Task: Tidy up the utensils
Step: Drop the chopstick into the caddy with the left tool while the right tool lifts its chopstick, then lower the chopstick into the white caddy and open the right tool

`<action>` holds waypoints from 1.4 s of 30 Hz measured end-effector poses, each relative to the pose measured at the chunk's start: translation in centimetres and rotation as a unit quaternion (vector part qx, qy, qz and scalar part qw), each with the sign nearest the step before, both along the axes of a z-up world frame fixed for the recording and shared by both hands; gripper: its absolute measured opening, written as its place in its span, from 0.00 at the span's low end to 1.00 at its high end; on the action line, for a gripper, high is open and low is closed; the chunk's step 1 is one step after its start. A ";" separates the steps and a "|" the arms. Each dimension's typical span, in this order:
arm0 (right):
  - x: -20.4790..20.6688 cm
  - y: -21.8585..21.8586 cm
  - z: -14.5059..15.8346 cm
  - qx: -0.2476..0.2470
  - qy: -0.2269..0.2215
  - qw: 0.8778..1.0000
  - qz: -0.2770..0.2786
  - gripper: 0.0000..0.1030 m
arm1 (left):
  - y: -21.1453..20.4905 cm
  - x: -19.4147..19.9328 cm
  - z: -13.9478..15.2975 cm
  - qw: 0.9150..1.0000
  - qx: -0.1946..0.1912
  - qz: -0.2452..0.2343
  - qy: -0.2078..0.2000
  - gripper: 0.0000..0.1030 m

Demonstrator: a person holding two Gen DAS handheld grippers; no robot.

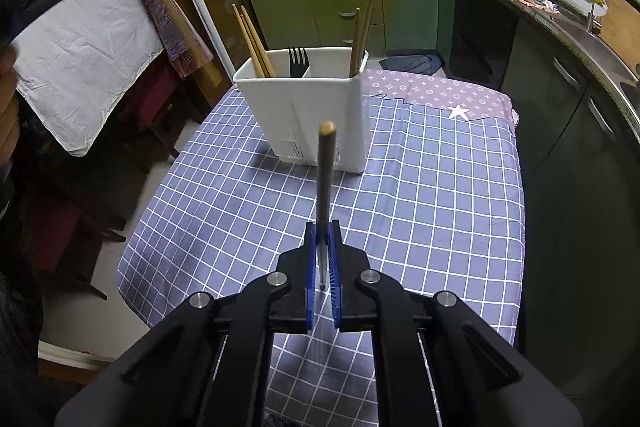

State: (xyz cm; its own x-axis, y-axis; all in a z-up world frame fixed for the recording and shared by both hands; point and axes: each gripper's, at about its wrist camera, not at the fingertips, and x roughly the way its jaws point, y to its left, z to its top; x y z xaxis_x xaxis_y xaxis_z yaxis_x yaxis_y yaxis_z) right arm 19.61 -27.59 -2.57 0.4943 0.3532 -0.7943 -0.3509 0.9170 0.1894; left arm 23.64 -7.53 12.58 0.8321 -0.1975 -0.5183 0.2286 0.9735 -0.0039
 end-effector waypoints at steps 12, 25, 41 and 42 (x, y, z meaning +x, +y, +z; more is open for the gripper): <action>-0.8 -0.7 0.7 0.003 -0.006 1.000 0.000 0.07 | -1.7 8.2 -6.4 0.999 0.012 0.031 0.038 0.07; 0.4 -0.9 9.2 0.047 -0.085 0.995 -0.009 0.07 | 2.0 3.2 -8.6 0.999 -0.005 0.034 0.033 0.38; 12.7 3.1 12.0 0.058 -0.111 0.991 -0.054 0.07 | 8.2 -13.2 -9.6 0.997 -0.015 0.060 -0.038 0.75; 13.0 3.5 11.1 0.052 -0.104 0.992 -0.054 0.07 | 8.4 -13.7 -9.8 0.997 -0.017 0.061 -0.040 0.78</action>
State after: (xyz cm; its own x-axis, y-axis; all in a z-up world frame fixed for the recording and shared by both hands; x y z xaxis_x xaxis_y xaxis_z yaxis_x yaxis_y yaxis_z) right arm 32.59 -24.10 8.56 0.6823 0.3651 -0.6333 -0.2938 0.9303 0.2197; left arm 9.99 0.84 2.77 0.8889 -0.1088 -0.4449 0.1099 0.9937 -0.0234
